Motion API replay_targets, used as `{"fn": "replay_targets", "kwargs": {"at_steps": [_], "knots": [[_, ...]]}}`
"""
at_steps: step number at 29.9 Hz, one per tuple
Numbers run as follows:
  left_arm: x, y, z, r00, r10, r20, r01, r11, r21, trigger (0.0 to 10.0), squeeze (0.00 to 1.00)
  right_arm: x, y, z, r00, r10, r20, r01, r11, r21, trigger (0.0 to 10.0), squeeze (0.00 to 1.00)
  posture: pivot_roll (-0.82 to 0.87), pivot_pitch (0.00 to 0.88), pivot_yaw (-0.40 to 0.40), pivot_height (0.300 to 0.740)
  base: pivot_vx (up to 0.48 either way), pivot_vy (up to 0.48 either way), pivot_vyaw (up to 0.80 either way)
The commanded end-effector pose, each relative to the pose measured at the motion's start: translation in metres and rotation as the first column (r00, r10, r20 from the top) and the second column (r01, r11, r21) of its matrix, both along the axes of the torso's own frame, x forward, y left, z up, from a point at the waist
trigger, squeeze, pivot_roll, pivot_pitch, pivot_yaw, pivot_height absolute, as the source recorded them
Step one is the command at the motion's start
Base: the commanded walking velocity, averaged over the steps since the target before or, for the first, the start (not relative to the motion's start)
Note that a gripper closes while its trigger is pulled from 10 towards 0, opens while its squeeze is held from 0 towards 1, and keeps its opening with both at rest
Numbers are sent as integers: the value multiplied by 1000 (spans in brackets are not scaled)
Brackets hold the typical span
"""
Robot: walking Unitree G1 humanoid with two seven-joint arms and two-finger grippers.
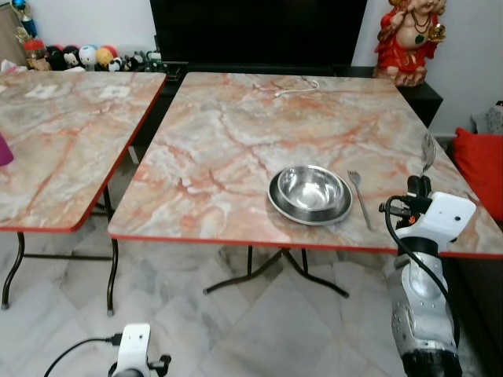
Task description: Setting the table
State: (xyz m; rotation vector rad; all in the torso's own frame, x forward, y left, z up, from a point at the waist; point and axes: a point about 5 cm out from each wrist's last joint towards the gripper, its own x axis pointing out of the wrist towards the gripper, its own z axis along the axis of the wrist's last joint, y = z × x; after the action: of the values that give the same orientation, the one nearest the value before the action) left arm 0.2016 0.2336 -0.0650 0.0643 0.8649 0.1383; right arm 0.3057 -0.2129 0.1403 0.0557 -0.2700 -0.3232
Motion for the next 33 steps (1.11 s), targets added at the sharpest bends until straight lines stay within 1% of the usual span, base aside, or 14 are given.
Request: {"fn": "replay_targets", "kwargs": {"at_steps": [1,5,12,16,19,20,22,23,24,27,28,29,31,33], "knots": [[0,3,1,1000,11,-3,-11,1000,-1,10000,0,3,1,9,1000,3,25,-3,1000,1,10000,0,48,29,-30,740,356,0,0],[0,3,0,1000,8,-3,-8,1000,3,10000,0,3,1,9,1000,3,26,-3,1000,0,10000,0,48,29,-31,740,352,0,0],[-1,1,0,1000,0,-11,1,1000,15,10000,0,3,0,11,999,-2,34,2,1000,-4,10000,0,44,31,-31,740,0,0,0],[-1,1,-1,1000,-1,-12,1,1000,13,10000,0,4,-4,14,999,-9,39,9,1000,-14,10000,0,44,35,-30,740,0,0,0],[-2,0,-1,1000,2,-13,-1,1000,10,10000,0,7,-16,24,998,-35,58,37,998,-41,10000,0,42,39,-29,740,0,0,0],[-2,0,-2,1000,2,-14,-2,1000,9,10000,0,9,-24,31,997,-50,56,54,996,-65,10000,0,39,42,-29,740,0,0,0],[-3,-1,-2,1000,3,-15,-3,1000,8,10000,0,10,-32,36,997,-63,49,68,994,-89,10000,0,39,43,-29,740,0,0,0],[-3,-1,-2,1000,4,-16,-3,1000,8,10000,0,12,-40,39,996,-81,27,84,990,-112,10000,0,39,43,-29,740,0,0,0],[-3,-1,-2,1000,4,-17,-4,1000,7,10000,0,16,-54,41,994,-111,-20,107,984,-146,10000,0,33,44,-27,740,0,0,0],[-3,-1,-2,1000,2,-19,-2,1000,7,10000,0,20,-71,41,987,-121,-104,100,978,-181,10000,0,31,44,-27,740,0,0,0],[-3,-1,-2,1000,2,-19,-2,1000,6,10000,0,22,-77,37,979,-119,-163,90,980,-176,10000,0,31,44,-27,740,0,0,0],[-3,-1,-2,1000,1,-19,-1,1000,5,10000,0,24,-83,31,969,-108,-222,77,986,-146,10000,0,27,46,-27,740,0,0,0],[-4,0,-2,1000,2,-19,-2,1000,4,10000,0,28,-90,22,950,-58,-306,41,997,-63,10000,0,28,47,-26,740,0,0,0],[-5,1,-2,1000,4,-21,-4,1000,2,10000,0,30,-93,16,936,-10,-351,7,1000,-9,10000,0,31,47,-28,740,0,0,0]]}}
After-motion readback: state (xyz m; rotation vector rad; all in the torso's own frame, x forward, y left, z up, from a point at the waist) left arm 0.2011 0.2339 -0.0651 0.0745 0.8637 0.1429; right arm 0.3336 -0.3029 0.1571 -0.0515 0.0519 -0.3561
